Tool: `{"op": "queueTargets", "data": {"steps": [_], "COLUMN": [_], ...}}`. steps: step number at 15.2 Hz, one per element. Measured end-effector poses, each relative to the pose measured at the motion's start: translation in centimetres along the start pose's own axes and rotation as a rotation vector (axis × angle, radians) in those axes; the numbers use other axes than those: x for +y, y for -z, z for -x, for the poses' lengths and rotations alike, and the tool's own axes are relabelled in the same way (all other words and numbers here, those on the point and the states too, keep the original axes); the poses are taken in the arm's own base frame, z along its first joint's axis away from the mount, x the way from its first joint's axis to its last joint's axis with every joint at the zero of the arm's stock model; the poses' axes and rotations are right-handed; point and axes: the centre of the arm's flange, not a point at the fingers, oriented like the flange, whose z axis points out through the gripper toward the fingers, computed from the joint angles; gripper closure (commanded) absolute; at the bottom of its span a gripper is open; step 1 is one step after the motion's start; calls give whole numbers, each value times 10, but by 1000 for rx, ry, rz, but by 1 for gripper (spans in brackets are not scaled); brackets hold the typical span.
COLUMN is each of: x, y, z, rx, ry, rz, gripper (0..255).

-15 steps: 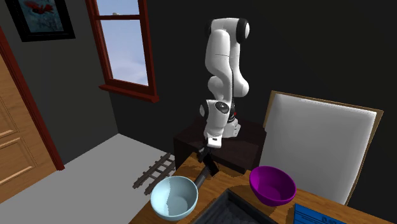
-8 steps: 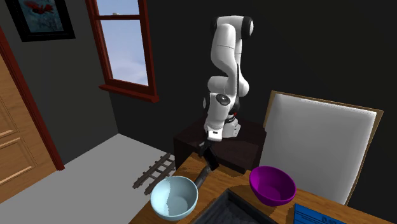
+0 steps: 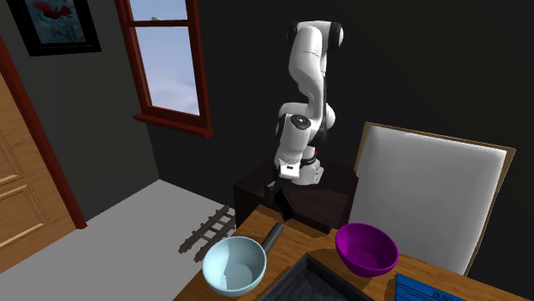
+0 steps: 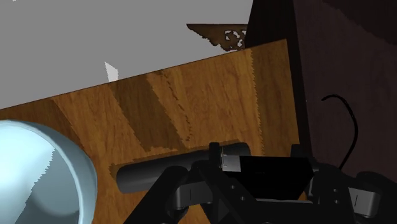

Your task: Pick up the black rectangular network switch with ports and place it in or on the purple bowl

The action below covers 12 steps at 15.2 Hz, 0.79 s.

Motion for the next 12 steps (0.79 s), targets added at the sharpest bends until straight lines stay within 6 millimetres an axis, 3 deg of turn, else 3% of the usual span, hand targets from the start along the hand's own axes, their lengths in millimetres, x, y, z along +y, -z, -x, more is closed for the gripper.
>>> {"op": "queueTargets", "data": {"steps": [8,12], "x": [2,-2], "y": [41,56], "z": [11,-27], "rx": [1,1], "ry": [0,1], "rz": [0,-1], "gripper": [255,255]}}
